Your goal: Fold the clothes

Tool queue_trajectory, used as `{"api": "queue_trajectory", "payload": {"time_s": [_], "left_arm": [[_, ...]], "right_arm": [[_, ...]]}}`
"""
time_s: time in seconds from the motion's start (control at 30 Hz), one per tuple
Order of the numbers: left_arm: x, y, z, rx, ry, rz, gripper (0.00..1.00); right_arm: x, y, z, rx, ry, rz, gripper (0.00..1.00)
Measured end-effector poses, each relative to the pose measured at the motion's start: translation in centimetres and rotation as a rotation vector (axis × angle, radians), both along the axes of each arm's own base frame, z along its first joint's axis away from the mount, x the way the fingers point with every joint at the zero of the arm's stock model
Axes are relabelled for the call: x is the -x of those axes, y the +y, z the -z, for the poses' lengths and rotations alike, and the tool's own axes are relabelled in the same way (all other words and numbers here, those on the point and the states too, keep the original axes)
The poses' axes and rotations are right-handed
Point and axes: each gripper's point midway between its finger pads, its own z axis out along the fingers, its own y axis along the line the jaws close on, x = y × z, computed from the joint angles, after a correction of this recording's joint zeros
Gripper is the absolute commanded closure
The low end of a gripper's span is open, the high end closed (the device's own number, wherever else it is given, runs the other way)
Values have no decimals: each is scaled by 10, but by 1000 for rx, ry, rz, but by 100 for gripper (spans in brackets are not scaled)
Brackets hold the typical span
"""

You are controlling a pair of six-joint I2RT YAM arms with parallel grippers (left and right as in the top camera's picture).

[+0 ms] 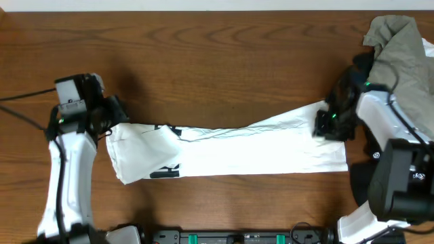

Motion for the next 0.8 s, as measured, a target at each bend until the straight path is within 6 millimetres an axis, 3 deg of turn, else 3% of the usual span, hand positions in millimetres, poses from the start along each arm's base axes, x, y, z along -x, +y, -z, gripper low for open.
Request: {"api": "queue_trajectory", "payload": {"time_s": [0.07,0.17,0.27,0.53,0.8], "left_arm": [[9,-4,-7,11,1,6,55],[21,-12,-9,37,27,20,55],[30,-22,-5,58,69,43,55],[34,-52,-2,75,94,136,55],[37,-55,-1,79,108,143,55]], "right_arm": [[-10,-10,-16,17,-57,21,35],[-17,-27,-35,37,-124,63,32],[-17,-44,-38,48,-137,111,29],[3,-58,-1,29,-75,166,24],[15,-52,33,1,-25,162,21]]}}
